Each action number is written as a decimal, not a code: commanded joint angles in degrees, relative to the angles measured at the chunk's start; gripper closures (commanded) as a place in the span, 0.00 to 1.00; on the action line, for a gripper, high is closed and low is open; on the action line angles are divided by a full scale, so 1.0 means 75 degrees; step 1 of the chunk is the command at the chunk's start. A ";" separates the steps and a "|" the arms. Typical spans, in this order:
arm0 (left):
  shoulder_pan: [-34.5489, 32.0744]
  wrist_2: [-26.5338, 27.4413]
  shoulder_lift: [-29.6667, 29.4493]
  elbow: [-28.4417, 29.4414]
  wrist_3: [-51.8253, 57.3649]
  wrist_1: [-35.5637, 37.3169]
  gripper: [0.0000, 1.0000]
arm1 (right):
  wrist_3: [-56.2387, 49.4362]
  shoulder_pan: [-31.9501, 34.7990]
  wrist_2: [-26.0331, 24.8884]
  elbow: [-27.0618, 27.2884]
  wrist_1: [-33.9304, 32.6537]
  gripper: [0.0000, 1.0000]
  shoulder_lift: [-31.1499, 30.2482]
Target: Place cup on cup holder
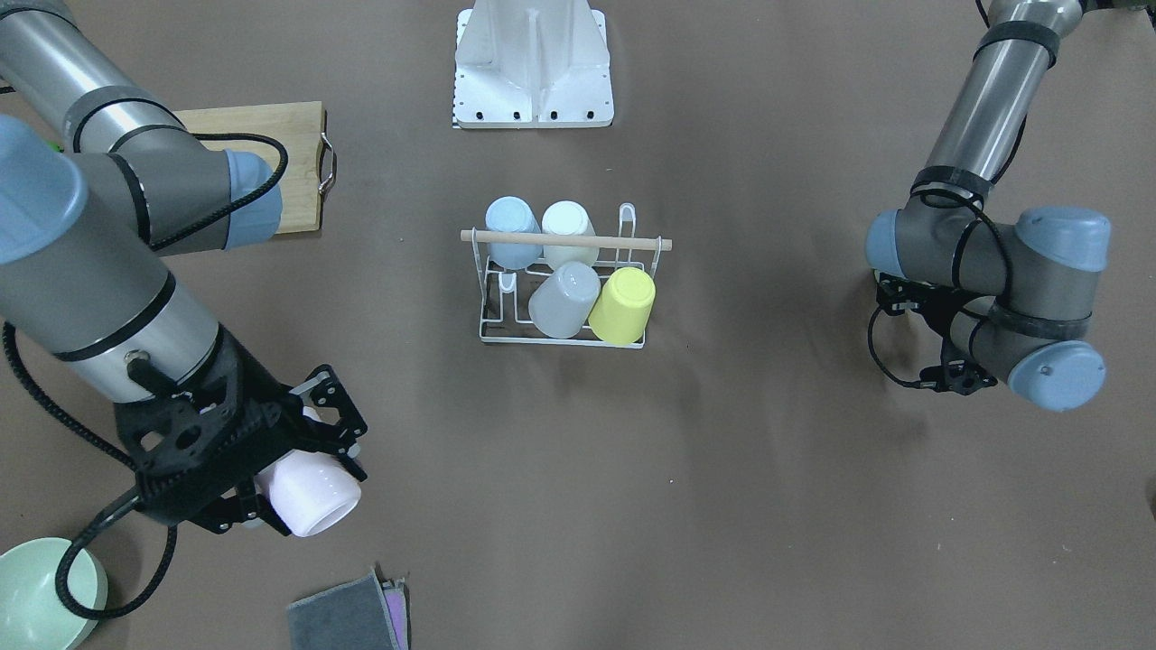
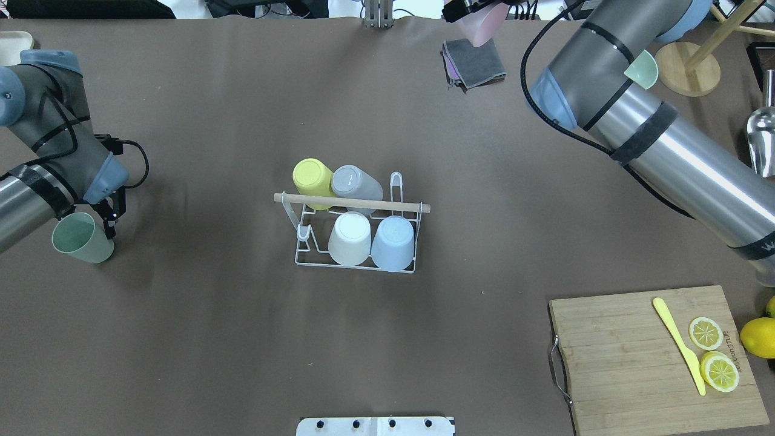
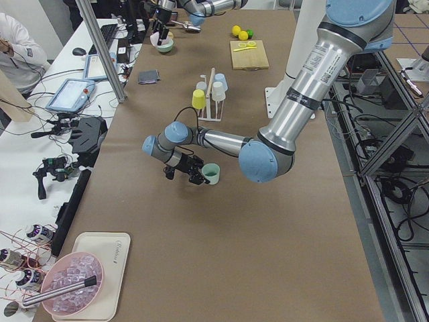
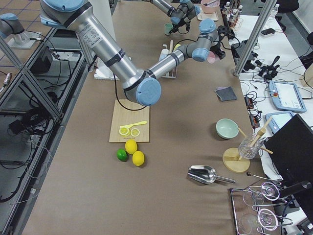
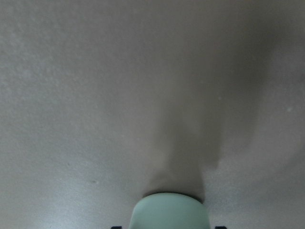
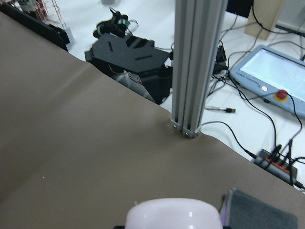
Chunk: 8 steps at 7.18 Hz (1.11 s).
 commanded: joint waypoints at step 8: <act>-0.1357 0.0018 -0.0325 -0.0757 -0.0315 -0.0080 1.00 | 0.0854 -0.2651 -0.3997 0.0501 0.7391 1.00 -0.1838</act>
